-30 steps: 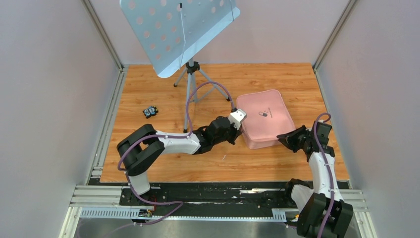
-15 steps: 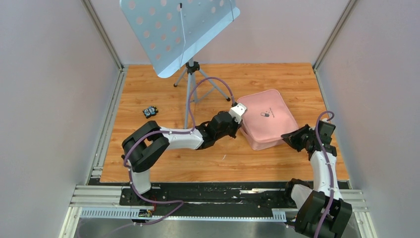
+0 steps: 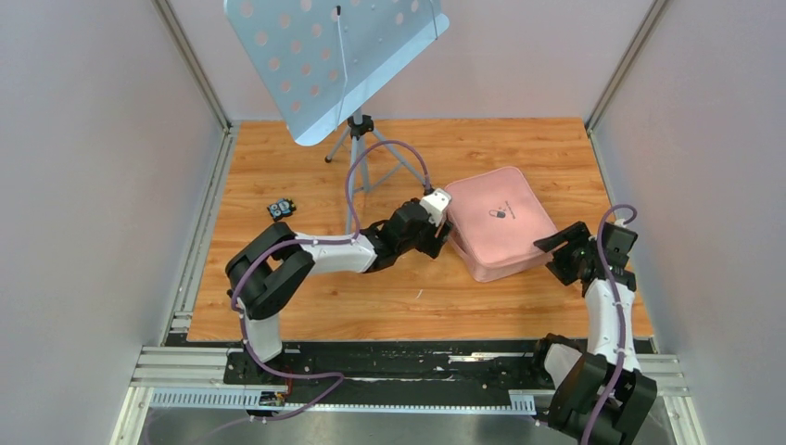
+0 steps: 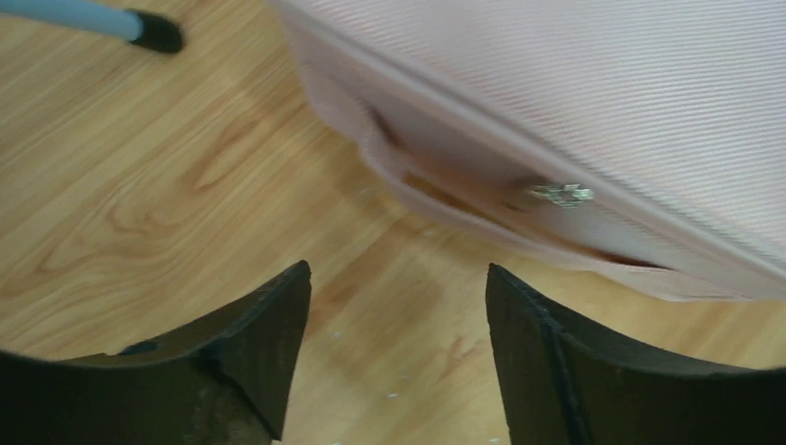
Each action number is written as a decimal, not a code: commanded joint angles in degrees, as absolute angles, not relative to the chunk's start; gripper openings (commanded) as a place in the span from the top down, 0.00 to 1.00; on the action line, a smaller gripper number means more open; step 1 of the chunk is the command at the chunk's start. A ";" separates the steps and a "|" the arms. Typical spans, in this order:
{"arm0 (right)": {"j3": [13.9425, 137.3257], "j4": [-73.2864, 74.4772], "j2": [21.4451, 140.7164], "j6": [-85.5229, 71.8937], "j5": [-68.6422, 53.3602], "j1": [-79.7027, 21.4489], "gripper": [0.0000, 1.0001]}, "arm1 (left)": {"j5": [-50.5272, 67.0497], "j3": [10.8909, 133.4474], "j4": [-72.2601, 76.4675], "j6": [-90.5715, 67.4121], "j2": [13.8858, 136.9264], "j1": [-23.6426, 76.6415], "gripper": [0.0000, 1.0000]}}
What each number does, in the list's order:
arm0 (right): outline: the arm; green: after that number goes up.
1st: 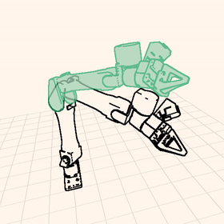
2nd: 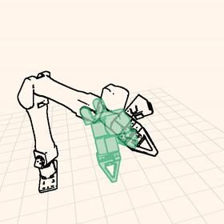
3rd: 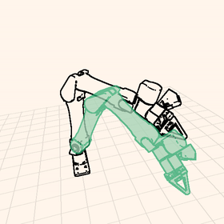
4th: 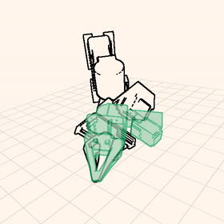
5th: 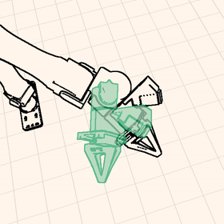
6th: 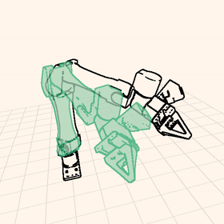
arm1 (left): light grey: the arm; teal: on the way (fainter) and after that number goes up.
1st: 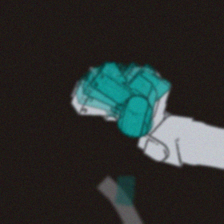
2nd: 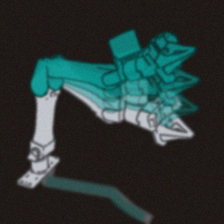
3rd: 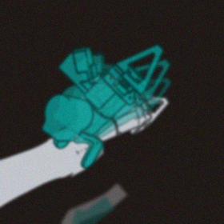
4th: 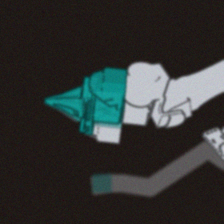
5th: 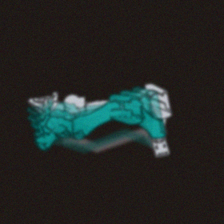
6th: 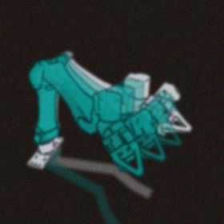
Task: Organize the medicine kit
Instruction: Zip the medicine box at the center of the board.
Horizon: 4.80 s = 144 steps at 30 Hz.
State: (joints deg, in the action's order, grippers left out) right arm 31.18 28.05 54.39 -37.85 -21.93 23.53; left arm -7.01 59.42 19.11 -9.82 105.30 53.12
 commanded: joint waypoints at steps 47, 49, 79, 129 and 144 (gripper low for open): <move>77.33 36.32 100.90 -11.68 28.72 -36.74 1.00 | -9.05 43.31 -15.56 -27.87 63.98 51.06 0.02; 74.46 35.90 97.01 -11.11 25.78 -37.43 1.00 | -8.82 43.42 -15.69 -27.86 64.09 51.10 0.02; 47.11 42.80 45.65 -38.89 -2.71 13.18 0.06 | -9.94 78.68 -16.71 -20.26 98.30 59.45 0.00; 57.22 33.13 60.71 -35.12 -4.13 23.73 0.00 | 4.55 83.88 -25.42 -12.56 99.60 61.80 0.01; 38.55 38.83 41.15 -47.31 -20.25 19.51 0.00 | 7.94 95.10 -22.21 -13.08 111.29 52.33 0.01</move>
